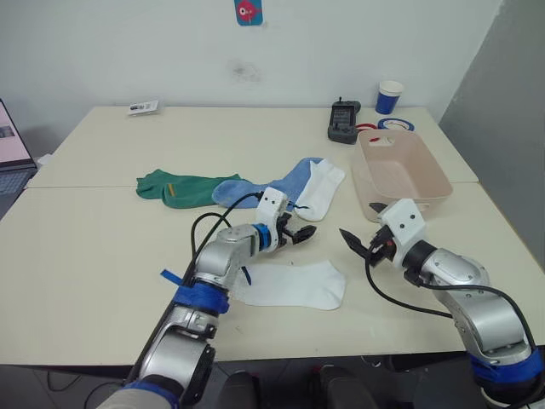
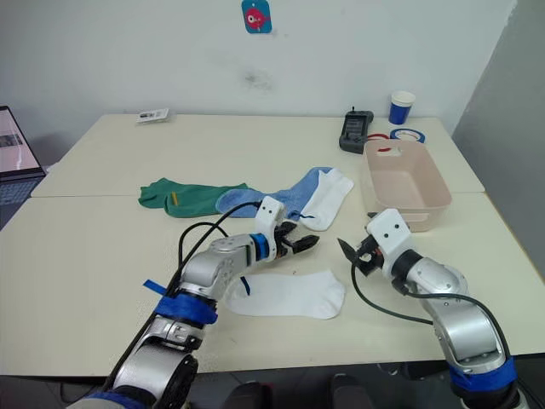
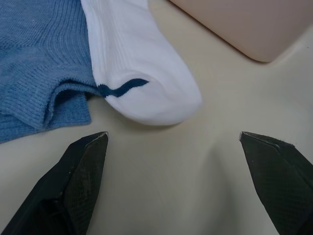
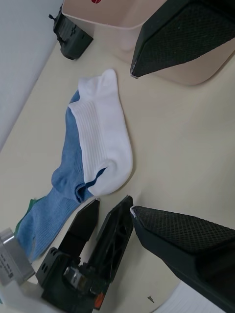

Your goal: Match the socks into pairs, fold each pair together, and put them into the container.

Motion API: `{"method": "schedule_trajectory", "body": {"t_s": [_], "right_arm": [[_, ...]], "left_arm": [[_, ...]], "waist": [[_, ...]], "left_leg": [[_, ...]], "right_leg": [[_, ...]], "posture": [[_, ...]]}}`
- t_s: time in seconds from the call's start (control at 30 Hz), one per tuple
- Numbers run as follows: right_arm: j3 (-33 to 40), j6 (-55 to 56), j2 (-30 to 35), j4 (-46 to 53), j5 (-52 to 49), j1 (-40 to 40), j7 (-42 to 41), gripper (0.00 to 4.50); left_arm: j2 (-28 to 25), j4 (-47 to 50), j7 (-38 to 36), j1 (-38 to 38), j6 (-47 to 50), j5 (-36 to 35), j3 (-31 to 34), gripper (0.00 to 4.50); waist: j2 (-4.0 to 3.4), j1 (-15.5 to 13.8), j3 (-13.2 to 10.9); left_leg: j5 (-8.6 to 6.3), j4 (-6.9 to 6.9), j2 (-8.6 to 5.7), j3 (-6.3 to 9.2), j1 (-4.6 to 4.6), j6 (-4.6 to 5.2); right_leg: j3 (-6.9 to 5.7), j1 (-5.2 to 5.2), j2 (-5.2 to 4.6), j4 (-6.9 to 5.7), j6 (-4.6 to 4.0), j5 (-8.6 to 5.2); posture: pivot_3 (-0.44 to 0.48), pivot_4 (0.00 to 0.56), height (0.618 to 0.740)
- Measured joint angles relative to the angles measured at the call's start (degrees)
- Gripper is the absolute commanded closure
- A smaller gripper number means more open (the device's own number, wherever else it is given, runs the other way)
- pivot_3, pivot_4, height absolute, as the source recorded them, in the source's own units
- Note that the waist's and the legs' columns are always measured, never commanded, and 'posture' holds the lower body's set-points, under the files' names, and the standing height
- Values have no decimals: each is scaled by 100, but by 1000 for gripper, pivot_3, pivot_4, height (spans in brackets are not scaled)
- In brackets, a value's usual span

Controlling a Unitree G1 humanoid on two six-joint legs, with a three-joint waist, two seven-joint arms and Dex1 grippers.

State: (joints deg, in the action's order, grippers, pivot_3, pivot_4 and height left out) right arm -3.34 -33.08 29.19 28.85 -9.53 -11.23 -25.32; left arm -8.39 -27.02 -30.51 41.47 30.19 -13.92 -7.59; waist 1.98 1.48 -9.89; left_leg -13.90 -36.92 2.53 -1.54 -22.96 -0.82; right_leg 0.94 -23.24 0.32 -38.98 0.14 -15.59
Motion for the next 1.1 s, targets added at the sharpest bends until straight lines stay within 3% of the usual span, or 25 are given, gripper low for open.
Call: {"method": "schedule_trajectory", "body": {"t_s": [0.23, 0.43, 0.57, 0.83, 0.93, 1.1], "right_arm": [[12, -5, -44, 10, 0, 72, 58, 0], [40, 19, -44, 10, 2, 128, 61, 0], [41, 34, -46, 4, 11, 154, 61, 0], [34, 139, -50, -53, 48, 139, 18, 0], [18, 185, -45, -134, 47, 103, -74, 0], [8, 265, -21, -283, 49, 61, -214, 0]], "left_arm": [[371, -1002, 295, 495, -346, 81, 360, 2548], [473, -1223, 326, 566, -455, 129, 448, 4473], [455, -970, 152, 426, -426, 111, 454, 4473], [-89, 992, -499, -449, 647, -240, 333, 4473], [-637, 1938, -862, -756, 1307, -607, 339, 4473], [-2041, 3213, -1688, -1285, 2267, -1346, 552, 4473]], "waist": [[1, -2, -1], [2, 3, -1], [2, 9, -1], [1, 22, -1], [1, 39, -1], [-1, 36, 0]], "left_leg": [[0, 0, -2, -2, 0, 0], [0, 1, 0, -2, 0, -1], [1, 1, 2, -3, 1, -2], [6, 1, 10, 3, 4, -11], [6, 3, 13, 8, 5, -11], [5, 6, 18, 17, 9, -9]], "right_leg": [[1, 0, 0, 0, 0, 0], [1, 0, 1, 1, 0, 0], [3, 0, 1, 0, 0, 0], [2, -1, 2, -3, 0, 0], [5, -1, 1, -3, 0, 0], [3, -1, 1, -5, -2, -1]], "posture": [[0, 150, 740], [0, 150, 740], [0, 150, 740], [0, 150, 740], [0, 150, 740], [0, 150, 740]]}}
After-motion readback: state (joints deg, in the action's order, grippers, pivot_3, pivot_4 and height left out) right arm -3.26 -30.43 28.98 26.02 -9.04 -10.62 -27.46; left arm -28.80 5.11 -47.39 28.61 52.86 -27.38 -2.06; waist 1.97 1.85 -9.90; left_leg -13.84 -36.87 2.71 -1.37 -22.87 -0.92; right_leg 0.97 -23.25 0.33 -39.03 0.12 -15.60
